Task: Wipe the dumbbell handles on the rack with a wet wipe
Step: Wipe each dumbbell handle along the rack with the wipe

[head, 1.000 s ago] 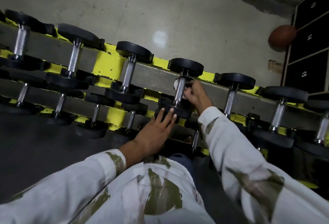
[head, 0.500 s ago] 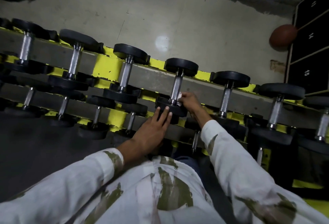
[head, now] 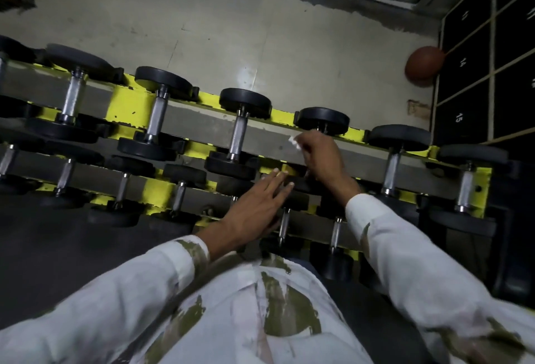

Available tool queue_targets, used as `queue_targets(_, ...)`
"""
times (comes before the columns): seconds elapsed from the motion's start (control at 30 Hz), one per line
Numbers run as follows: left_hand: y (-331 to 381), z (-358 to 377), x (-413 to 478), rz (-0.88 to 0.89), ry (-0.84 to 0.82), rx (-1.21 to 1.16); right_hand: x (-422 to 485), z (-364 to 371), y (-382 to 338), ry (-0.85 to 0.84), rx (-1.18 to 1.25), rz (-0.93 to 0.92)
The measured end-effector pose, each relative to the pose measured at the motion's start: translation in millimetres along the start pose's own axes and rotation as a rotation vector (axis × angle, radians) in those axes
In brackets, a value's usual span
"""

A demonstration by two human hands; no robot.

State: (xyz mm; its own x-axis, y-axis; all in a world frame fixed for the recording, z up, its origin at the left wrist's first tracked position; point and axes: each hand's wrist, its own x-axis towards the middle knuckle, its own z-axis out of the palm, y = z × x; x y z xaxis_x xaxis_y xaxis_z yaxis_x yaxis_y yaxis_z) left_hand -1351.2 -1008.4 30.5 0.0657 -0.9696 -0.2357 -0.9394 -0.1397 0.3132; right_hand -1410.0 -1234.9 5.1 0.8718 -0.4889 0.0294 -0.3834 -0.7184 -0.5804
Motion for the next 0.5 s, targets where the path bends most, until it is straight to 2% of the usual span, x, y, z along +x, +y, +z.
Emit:
queue_targets(0.13,40.6,25.4,28.0,0.017,-0.084,0.063,0.5,-20.9,51.9,-0.22,-0.542,-0.296)
queue_targets(0.2,55.8,33.5,35.8,-0.019,-0.127,0.075,-5.3,-19.7,63.2,-0.316,-0.583,-0.449)
queue_targets(0.27,66.9,38.3,39.8,-0.068,-0.147,0.088,-11.3,-19.4,61.2,-0.481,-0.556,-0.619)
queue_targets(0.33,73.7,40.4,39.8,-0.115,-0.156,0.079,-5.0,-25.6,52.8,-0.602,-0.581,-0.721)
queue_targets(0.37,75.6,41.1,39.3,-0.131,-0.159,0.083,4.0,-31.6,51.0,-0.6,-0.615,-0.726)
queue_targets(0.5,78.7,38.1,39.5,-0.159,-0.182,0.084,22.5,-43.3,56.2,-0.351,-0.646,-0.574)
